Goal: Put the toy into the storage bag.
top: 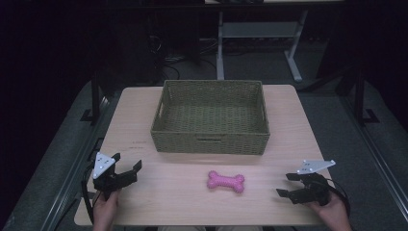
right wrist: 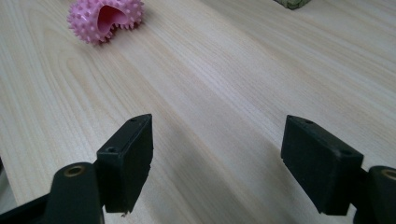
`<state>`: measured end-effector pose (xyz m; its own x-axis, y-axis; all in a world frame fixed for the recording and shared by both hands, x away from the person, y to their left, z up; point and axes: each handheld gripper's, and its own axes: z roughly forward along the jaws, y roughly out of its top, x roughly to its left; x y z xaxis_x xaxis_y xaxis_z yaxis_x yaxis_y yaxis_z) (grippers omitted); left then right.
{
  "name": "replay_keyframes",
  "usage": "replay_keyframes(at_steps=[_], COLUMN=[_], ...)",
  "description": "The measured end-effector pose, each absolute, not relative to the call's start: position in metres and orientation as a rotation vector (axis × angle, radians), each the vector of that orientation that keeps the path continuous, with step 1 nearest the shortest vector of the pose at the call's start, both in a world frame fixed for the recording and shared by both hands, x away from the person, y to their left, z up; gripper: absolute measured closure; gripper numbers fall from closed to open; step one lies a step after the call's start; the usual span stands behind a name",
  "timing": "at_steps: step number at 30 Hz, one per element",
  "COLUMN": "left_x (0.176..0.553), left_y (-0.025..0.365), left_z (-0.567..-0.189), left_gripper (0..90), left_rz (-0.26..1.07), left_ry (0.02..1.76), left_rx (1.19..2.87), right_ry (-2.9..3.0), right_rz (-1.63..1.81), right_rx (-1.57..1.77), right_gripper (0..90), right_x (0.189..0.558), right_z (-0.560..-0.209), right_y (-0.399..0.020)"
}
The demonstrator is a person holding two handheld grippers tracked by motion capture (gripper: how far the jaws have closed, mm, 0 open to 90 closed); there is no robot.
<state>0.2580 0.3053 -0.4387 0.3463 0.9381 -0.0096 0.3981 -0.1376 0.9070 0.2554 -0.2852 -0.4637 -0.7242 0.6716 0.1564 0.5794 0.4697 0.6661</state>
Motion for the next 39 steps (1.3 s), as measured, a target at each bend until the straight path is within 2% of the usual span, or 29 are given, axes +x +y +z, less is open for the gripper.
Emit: replay_keyframes(at_steps=[9,39], left_x=[0.258,0.256], left_y=[0.308,0.312], left_z=[-0.440,-0.443], left_gripper=[13.8,13.8], left_rz=[0.737,0.734], left_ry=[1.202,1.211], left_rx=[1.713,1.716], right_ry=[2.594,2.729], right_rz=[1.090,1.012], right_rx=[1.093,0.843], right_gripper=[23.8,19.0], right_x=[0.257,0.270], right_z=[-0.462,-0.423], right_y=[-0.280,-0.224])
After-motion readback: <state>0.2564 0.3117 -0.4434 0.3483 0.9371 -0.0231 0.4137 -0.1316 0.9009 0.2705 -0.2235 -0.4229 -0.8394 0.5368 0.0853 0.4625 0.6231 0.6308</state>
